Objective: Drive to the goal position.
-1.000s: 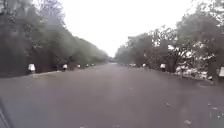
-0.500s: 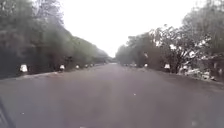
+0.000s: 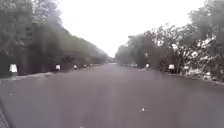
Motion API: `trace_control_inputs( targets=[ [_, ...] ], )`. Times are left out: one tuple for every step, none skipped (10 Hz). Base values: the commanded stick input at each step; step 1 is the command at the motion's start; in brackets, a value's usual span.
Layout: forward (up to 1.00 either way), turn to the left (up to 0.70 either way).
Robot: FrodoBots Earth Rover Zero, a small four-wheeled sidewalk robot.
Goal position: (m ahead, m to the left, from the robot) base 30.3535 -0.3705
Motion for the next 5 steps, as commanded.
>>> trace_control_inputs(
  targets=[
    [1.00, 0.00],
    [1.00, 0.00],
    [1.00, 0.00],
    [1.00, 0.00],
    [1.00, 0.00]
  ],
)
